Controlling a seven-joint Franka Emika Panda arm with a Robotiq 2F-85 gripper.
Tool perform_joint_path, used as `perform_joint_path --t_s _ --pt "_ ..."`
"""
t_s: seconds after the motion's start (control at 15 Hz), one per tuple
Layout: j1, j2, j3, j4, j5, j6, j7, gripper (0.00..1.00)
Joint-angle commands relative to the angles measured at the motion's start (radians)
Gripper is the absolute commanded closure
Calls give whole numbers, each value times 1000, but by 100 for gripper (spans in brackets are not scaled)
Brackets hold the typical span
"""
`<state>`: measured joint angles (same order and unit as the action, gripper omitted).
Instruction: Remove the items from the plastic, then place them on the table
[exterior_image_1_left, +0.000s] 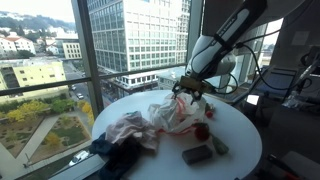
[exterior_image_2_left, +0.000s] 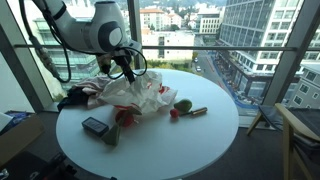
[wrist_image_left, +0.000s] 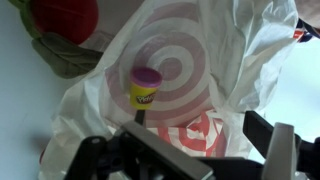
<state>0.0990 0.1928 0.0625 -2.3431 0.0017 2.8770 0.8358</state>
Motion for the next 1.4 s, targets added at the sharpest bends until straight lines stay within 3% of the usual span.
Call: perform_joint_path --t_s 0.0,0.27,0.53,0.67,1.07,1.2,1.33 --pt "26 -23 -40 -51 38 55 17 0" --pt "42 17 -49 -56 43 50 26 0" --pt "101 86 -66 -12 -4 46 39 0" --pt "155 125 -115 12 -63 40 75 0" --pt "351 223 -369 68 -305 30 291 0" --pt "381 248 -399 87 -325 29 337 0" --pt "385 263 -385 103 -307 21 346 0"
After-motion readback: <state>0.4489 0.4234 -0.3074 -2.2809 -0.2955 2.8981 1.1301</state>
